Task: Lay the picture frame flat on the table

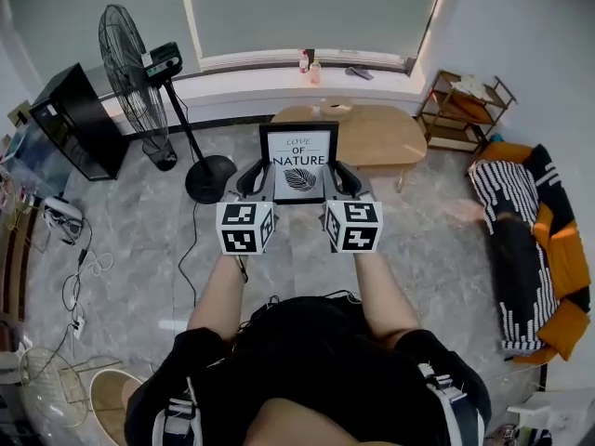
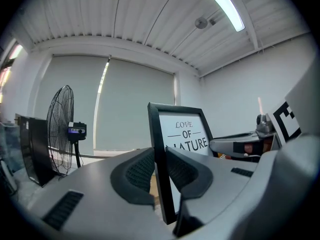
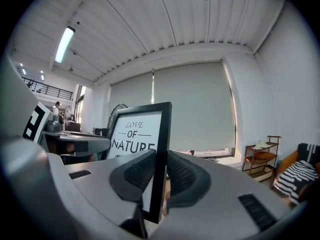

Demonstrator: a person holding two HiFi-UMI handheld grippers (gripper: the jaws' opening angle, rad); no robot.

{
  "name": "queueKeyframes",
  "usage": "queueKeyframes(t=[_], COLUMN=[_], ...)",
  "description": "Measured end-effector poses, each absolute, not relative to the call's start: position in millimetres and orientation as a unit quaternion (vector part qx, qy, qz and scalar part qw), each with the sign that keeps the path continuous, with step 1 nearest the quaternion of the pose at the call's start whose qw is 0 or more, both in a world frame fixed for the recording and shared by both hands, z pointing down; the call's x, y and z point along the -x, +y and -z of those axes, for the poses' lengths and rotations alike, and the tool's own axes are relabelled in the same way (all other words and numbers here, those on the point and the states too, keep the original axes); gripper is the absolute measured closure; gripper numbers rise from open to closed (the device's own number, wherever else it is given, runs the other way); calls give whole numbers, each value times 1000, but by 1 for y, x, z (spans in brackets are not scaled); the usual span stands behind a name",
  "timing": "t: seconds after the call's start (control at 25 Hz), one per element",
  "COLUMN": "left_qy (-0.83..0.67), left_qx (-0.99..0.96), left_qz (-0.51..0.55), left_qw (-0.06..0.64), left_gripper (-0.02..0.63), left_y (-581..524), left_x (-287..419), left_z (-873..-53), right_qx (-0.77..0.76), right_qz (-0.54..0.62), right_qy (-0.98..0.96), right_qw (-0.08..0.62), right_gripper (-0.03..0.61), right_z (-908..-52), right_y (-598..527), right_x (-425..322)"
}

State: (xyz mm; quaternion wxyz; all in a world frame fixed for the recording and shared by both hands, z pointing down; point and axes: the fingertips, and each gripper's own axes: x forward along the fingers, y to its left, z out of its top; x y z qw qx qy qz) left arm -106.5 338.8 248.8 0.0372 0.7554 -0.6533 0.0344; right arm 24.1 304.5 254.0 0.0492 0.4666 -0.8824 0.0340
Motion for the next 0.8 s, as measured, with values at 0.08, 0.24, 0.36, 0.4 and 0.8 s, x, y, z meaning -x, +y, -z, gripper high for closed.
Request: queueKeyframes(t=[0.08,0.24,0.36,0.4,0.8], left_qy=[-651,-644,-641,-642,-640], left_qx=[-757,-763,-765,-764,-766], left_qz=[-36,-33,-35,-35,-39], left_qw=[41,47,46,47,42], left_gripper=[531,531,531,531,529], left_y=[341,341,336,334,269], left_x=[115,121,126,127,128], left_z=[-254,-257,-261,-263,-275], right_qx=[-468,-476,-479,-479,-477], right_qz=[-33,-32,-36,-36,-37], right_qy=[-882,-877,-876,-876,-877], right_qw=[50,51,47,47,44], right_gripper=[491,491,491,491,491], right_z=[-258,-260,-264,-265,-279], right_y=[309,310,305,302,236], right_x=[-16,-10,-6,-4,-3])
